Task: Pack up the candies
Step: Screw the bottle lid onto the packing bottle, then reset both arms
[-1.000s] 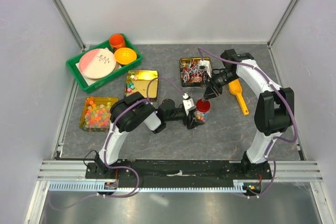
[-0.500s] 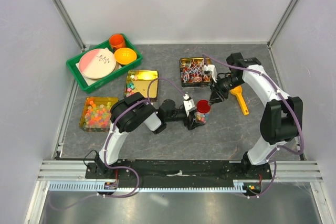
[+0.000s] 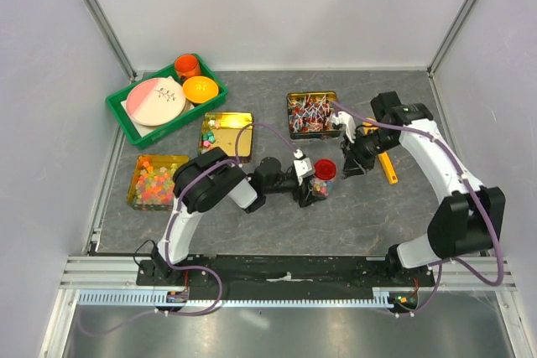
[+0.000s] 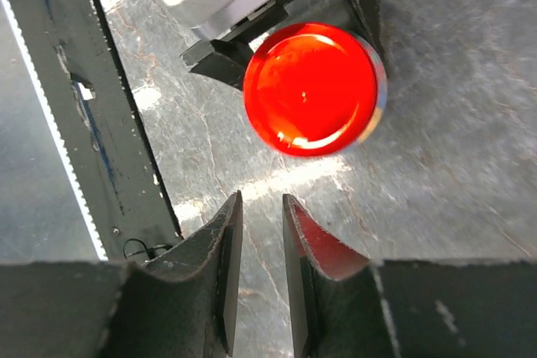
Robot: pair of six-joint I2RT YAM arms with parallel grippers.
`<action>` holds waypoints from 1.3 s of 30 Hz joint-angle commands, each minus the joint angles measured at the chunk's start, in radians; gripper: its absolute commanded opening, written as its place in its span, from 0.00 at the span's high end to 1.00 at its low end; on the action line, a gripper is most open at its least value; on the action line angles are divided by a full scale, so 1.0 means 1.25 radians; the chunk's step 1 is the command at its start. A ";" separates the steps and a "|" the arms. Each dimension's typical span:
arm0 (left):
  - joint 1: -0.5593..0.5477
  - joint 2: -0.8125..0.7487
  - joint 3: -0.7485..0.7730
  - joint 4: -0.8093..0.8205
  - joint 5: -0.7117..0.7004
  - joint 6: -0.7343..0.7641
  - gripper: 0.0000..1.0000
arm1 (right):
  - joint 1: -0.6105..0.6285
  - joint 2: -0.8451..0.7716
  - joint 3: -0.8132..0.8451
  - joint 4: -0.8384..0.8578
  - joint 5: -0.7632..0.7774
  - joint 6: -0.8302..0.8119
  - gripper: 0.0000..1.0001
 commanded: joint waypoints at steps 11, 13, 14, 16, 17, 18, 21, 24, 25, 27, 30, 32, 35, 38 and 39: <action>0.065 -0.201 -0.112 -0.295 0.008 0.091 0.01 | 0.001 -0.204 0.033 -0.010 0.094 0.072 0.37; 0.102 -0.232 -0.131 -0.291 0.042 0.078 0.01 | 0.000 -0.227 0.035 -0.008 0.105 0.080 0.24; 0.114 -0.248 -0.151 -0.284 0.056 0.054 0.01 | 0.000 -0.234 0.037 -0.010 0.106 0.084 0.17; 0.153 -0.291 -0.171 -0.276 0.100 0.028 0.01 | 0.000 -0.251 0.045 -0.003 0.116 0.105 0.02; 0.166 -0.307 -0.188 -0.275 0.116 0.007 0.01 | 0.000 -0.256 0.048 0.000 0.131 0.118 0.02; 0.176 -0.322 -0.195 -0.278 0.131 0.001 0.01 | 0.000 -0.260 0.056 0.016 0.143 0.132 0.02; 0.213 -0.407 -0.208 -0.340 0.181 0.010 0.01 | 0.001 -0.287 0.054 0.065 0.192 0.172 0.02; 0.233 -0.511 -0.207 -0.443 0.177 0.061 0.01 | 0.000 -0.340 0.012 0.164 0.260 0.213 0.02; 0.238 -0.537 -0.198 -0.476 0.170 0.073 0.01 | 0.001 -0.363 -0.012 0.207 0.282 0.240 0.02; 0.242 -0.621 -0.167 -0.626 0.143 0.111 0.01 | 0.000 -0.438 -0.096 0.352 0.348 0.268 0.02; 0.252 -0.710 -0.066 -0.847 0.099 0.173 0.01 | 0.000 -0.514 -0.189 0.521 0.415 0.323 0.02; 0.269 -0.738 0.014 -0.940 0.073 0.198 0.01 | 0.000 -0.529 -0.212 0.591 0.436 0.342 0.02; 0.305 -0.795 0.114 -1.066 0.017 0.190 0.01 | 0.000 -0.524 -0.210 0.622 0.487 0.369 0.02; 0.325 -0.847 0.199 -1.126 -0.097 0.174 0.01 | 0.001 -0.529 -0.181 0.644 0.530 0.375 0.02; 0.328 -0.861 0.213 -1.127 -0.160 0.174 0.01 | 0.002 -0.541 -0.169 0.653 0.545 0.376 0.02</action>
